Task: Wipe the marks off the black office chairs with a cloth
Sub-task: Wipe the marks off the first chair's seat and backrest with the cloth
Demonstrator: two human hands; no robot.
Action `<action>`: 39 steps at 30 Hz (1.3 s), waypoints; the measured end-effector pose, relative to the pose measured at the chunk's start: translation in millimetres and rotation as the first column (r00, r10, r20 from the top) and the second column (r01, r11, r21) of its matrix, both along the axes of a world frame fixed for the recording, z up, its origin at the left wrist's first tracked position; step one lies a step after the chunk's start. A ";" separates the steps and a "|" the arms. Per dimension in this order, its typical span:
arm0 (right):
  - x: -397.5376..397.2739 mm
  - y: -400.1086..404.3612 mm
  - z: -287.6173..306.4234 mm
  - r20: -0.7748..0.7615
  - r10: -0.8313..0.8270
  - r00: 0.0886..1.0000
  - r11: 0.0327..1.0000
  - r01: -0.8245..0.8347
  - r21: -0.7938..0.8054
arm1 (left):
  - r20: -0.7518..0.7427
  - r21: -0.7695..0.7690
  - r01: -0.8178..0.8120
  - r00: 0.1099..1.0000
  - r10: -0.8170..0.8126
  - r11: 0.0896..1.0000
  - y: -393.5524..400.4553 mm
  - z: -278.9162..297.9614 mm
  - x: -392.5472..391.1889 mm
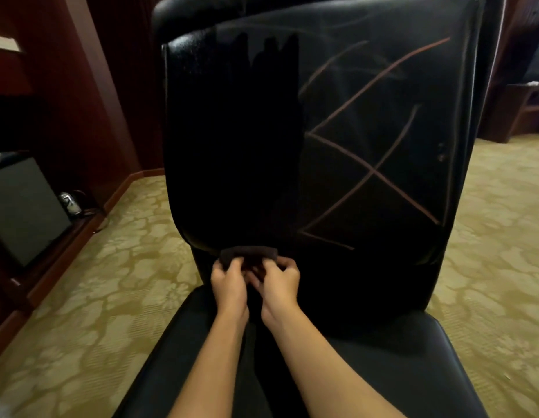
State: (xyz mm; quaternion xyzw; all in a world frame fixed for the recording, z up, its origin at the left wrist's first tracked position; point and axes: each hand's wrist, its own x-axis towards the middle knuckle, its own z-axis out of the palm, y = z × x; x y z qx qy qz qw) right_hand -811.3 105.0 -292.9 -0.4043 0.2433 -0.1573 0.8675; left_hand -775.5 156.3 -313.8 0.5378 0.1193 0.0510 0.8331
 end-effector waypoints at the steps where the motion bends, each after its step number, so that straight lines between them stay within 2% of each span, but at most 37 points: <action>1: 0.0 -0.5 2.9 0.020 -0.045 0.999 0.999 0.044 0.016 | 0.014 -0.023 0.003 1.000 -0.003 1.000 -2.8 5.9 -1.3; 3: -7.0 -8.9 11.4 0.070 -0.151 0.986 0.988 0.149 0.034 | 0.047 -0.072 0.022 0.999 -0.019 0.997 -14.6 18.4 -9.3; 6: -30.1 -29.3 32.0 0.131 -0.291 0.948 0.956 0.293 0.002 | 0.130 -0.055 0.050 0.991 -0.042 0.997 -38.6 32.8 -28.1; 10: -56.2 -55.9 50.8 0.252 -0.298 0.920 0.921 0.347 -0.176 | 0.288 0.057 0.047 0.956 -0.062 0.997 -59.2 40.8 -42.0; 15: -47.7 -69.6 17.3 0.036 -0.347 0.937 0.923 0.348 -0.166 | 0.113 0.190 0.070 0.989 -0.093 0.979 -70.6 17.7 -40.0; 19: -48.0 -79.4 -6.5 -0.069 -0.365 0.928 0.920 0.349 -0.180 | -0.020 0.062 0.170 0.985 -0.169 0.984 -73.6 3.8 -51.5; 22: -55.2 -89.7 8.5 0.011 -0.407 0.913 0.895 0.402 -0.192 | 0.050 -0.018 0.198 0.979 -0.197 0.980 -81.6 24.2 -59.9; 25: -64.4 -98.7 39.8 0.191 -0.454 0.870 0.830 0.491 -0.263 | 0.184 -0.043 0.183 0.968 -0.172 0.982 -96.9 55.4 -68.1; 28: -69.5 -106.6 54.3 0.257 -0.488 0.834 0.763 0.551 -0.338 | 0.274 0.024 0.166 0.947 -0.166 0.986 -108.8 69.9 -72.9; 31: -67.7 -109.5 39.2 0.177 -0.524 0.833 0.708 0.542 -0.454 | 0.235 0.099 0.127 0.961 -0.148 0.987 -113.4 53.0 -69.3; 34: -68.6 -116.3 1.5 0.000 -0.539 0.842 0.711 0.455 -0.536 | 0.074 0.140 0.156 0.983 -0.168 0.978 -114.1 16.2 -69.5; 36: -74.2 -121.8 -21.6 -0.131 -0.507 0.852 0.762 0.373 -0.529 | -0.054 0.084 0.205 0.978 -0.201 0.975 -110.7 -5.2 -75.0; 39: -79.1 -132.8 -20.5 -0.128 -0.492 0.861 0.784 0.375 -0.494 | -0.077 0.012 0.266 0.961 -0.265 0.964 -113.8 -1.5 -79.5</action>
